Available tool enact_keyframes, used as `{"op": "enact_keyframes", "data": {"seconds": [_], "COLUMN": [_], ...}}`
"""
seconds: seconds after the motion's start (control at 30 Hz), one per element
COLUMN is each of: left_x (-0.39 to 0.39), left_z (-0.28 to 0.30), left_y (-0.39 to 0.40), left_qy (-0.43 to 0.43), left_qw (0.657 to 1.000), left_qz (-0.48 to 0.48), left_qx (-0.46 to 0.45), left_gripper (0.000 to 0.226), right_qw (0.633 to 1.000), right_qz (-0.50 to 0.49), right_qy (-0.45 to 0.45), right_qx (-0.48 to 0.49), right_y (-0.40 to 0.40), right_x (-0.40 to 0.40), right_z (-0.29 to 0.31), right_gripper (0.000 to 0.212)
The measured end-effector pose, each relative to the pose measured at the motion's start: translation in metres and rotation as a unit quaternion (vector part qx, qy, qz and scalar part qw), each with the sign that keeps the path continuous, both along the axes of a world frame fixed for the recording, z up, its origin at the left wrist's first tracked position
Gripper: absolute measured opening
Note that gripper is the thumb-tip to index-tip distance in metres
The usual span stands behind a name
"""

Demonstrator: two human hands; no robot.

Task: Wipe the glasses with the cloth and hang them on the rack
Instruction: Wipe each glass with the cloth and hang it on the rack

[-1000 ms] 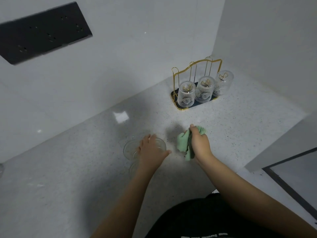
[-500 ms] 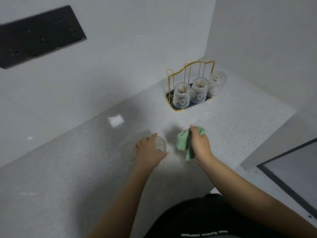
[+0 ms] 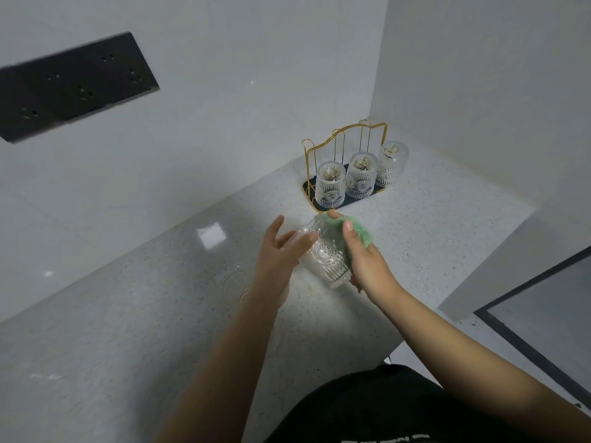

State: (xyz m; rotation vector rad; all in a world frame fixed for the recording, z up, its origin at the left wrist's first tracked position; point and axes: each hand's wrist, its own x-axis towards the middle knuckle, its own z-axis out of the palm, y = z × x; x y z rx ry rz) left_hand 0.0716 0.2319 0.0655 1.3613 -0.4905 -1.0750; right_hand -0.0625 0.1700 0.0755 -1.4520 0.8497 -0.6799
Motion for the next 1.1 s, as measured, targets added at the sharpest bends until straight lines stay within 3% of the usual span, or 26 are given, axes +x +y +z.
{"op": "enact_keyframes", "data": {"seconds": [0.1, 0.27, 0.43, 0.57, 0.77, 0.83, 0.87, 0.97, 1.1], "left_x": [-0.023, -0.039, -0.034, -0.036, -0.05, -0.046, -0.044, -0.043, -0.05], "left_z": [0.001, 0.006, 0.008, 0.018, 0.028, 0.028, 0.029, 0.028, 0.033], "left_y": [-0.003, -0.008, -0.009, -0.01, -0.01, -0.011, -0.011, -0.01, -0.01], "left_qy": [0.064, 0.042, 0.006, 0.013, 0.013, 0.014, 0.006, -0.011, 0.007], "left_qw": [0.997, 0.999, 1.0, 0.999, 0.999, 0.999, 0.999, 1.0, 0.999], "left_qz": [0.023, 0.032, 0.001, 0.033, 0.009, 0.003, -0.004, 0.011, -0.005], "left_qx": [-0.038, 0.008, -0.007, 0.004, -0.035, -0.042, -0.042, -0.02, -0.052], "left_gripper": [0.073, 0.124, 0.101, 0.111, 0.065, 0.048, 0.05, 0.083, 0.054], "right_qw": [1.0, 0.999, 0.989, 0.975, 0.999, 0.995, 0.989, 0.977, 0.998], "right_qz": [-0.013, -0.005, 0.032, 0.031, -0.032, -0.038, -0.036, -0.021, -0.065], "right_qy": [0.0, -0.01, -0.042, -0.031, -0.002, -0.013, -0.018, -0.019, 0.011], "right_qx": [0.003, -0.036, -0.138, -0.22, -0.019, -0.092, -0.144, -0.209, -0.01], "right_y": [-0.002, 0.003, 0.02, 0.03, 0.01, 0.023, 0.03, 0.033, 0.011], "right_x": [0.003, 0.003, -0.001, -0.003, -0.005, -0.004, -0.003, -0.001, -0.003], "right_z": [0.009, 0.011, 0.009, 0.002, 0.019, 0.016, 0.012, 0.005, 0.023], "right_gripper": [0.048, 0.048, 0.054, 0.061, 0.045, 0.052, 0.06, 0.068, 0.051]}}
